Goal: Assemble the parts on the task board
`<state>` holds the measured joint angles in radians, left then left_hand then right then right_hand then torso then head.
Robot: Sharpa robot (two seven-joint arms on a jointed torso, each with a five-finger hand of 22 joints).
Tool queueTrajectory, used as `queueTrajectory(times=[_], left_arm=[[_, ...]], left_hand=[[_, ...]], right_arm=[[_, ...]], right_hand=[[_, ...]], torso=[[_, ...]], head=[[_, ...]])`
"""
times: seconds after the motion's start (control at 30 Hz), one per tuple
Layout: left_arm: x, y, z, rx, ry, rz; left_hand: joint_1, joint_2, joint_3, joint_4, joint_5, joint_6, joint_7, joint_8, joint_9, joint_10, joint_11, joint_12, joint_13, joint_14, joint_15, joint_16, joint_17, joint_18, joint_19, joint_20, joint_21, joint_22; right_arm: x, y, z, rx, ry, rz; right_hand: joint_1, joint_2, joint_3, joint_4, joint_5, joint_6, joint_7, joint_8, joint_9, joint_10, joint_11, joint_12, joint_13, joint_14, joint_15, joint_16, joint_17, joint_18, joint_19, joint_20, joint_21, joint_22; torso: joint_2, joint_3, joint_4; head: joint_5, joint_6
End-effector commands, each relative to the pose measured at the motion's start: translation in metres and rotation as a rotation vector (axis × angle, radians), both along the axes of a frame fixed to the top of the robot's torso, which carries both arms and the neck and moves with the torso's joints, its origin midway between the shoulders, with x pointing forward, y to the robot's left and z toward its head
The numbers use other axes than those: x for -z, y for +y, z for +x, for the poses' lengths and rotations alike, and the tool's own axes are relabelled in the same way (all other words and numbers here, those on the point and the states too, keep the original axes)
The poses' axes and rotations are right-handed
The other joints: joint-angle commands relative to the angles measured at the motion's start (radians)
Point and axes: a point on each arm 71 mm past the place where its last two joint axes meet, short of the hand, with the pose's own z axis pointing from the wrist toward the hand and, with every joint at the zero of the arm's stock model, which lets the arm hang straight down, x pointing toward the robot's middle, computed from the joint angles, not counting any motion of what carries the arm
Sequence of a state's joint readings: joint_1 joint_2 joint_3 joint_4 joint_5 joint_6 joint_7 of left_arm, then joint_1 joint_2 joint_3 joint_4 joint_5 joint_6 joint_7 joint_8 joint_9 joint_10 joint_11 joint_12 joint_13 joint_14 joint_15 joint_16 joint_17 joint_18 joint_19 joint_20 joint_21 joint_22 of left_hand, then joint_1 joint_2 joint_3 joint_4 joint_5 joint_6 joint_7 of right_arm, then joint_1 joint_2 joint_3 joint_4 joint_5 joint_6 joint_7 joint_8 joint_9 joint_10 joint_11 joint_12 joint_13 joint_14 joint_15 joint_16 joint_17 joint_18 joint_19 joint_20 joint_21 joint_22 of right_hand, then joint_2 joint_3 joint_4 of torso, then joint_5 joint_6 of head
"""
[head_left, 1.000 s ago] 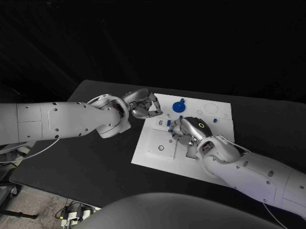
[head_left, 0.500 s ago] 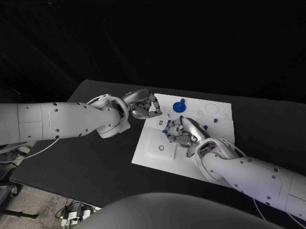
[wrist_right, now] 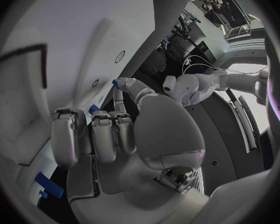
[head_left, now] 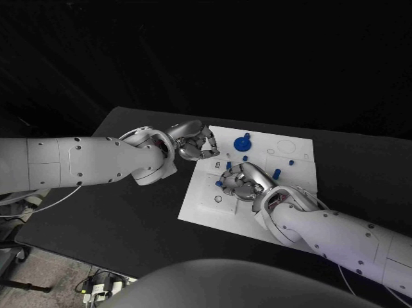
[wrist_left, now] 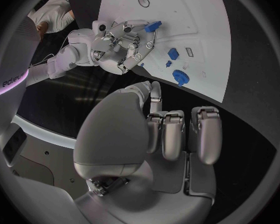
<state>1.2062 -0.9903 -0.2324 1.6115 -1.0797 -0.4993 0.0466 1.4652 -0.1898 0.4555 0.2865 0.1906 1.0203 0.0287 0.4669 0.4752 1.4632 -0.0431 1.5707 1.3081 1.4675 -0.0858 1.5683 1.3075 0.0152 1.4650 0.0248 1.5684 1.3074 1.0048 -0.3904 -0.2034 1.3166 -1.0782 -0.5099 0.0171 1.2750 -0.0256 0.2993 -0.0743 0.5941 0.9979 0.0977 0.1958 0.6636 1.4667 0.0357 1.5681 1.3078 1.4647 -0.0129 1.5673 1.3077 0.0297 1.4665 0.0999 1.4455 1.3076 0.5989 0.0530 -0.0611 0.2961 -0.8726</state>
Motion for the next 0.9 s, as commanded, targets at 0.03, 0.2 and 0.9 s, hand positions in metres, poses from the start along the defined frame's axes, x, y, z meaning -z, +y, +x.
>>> queueTrajectory(times=[0.03,0.2,0.9], left_arm=[[0.001,-0.0024,-0.0003,0.013,0.012,0.006],[0.0017,-0.0031,-0.0002,0.015,0.018,0.008],[0.0027,-0.0033,-0.0004,0.014,0.03,0.013]], left_hand=[[0.01,0.004,-0.005,-0.001,-0.004,-0.007,-0.001,0.0,-0.002,0.108,0.0,0.0,0.263,0.103,-0.003,0.002,0.263,-0.015,0.106,-0.002,0.002,0.263],[0.01,0.004,-0.005,-0.001,-0.004,-0.007,-0.001,0.0,-0.002,0.108,0.0,0.0,0.263,0.103,-0.003,0.002,0.263,-0.015,0.106,-0.002,0.002,0.263],[0.011,0.005,-0.006,0.0,-0.004,-0.008,0.0,0.0,-0.001,0.108,0.0,0.0,0.263,0.103,-0.003,0.002,0.263,-0.015,0.106,-0.001,0.002,0.263]], right_arm=[[0.0064,0.0016,-0.0016,-0.043,0.054,-0.06],[0.0066,0.0021,0.0002,-0.057,0.019,-0.084],[0.0048,0.0043,0.0016,-0.096,-0.08,-0.115]], right_hand=[[-0.007,0.003,-0.002,0.002,-0.007,-0.009,0.001,-0.002,0.0,0.104,-0.006,0.003,0.263,0.106,-0.009,0.003,0.263,0.009,0.001,-0.009,-0.005,0.213],[-0.006,0.003,-0.001,0.002,-0.008,-0.013,0.003,-0.003,0.001,0.104,-0.005,0.003,0.263,0.106,-0.008,0.003,0.263,0.009,0.0,-0.01,-0.007,0.212],[-0.01,-0.006,-0.004,0.002,-0.038,-0.053,0.016,-0.027,-0.003,0.104,0.007,0.003,0.263,0.106,0.001,0.003,0.263,0.01,-0.006,-0.004,-0.013,0.21]], torso=[[0.0,-0.0002,-0.0002],[0.0,0.0,-0.0001],[0.0,0.0003,0.0002]], head=[[0.001,0.0],[0.001,0.0],[0.002,0.0]])
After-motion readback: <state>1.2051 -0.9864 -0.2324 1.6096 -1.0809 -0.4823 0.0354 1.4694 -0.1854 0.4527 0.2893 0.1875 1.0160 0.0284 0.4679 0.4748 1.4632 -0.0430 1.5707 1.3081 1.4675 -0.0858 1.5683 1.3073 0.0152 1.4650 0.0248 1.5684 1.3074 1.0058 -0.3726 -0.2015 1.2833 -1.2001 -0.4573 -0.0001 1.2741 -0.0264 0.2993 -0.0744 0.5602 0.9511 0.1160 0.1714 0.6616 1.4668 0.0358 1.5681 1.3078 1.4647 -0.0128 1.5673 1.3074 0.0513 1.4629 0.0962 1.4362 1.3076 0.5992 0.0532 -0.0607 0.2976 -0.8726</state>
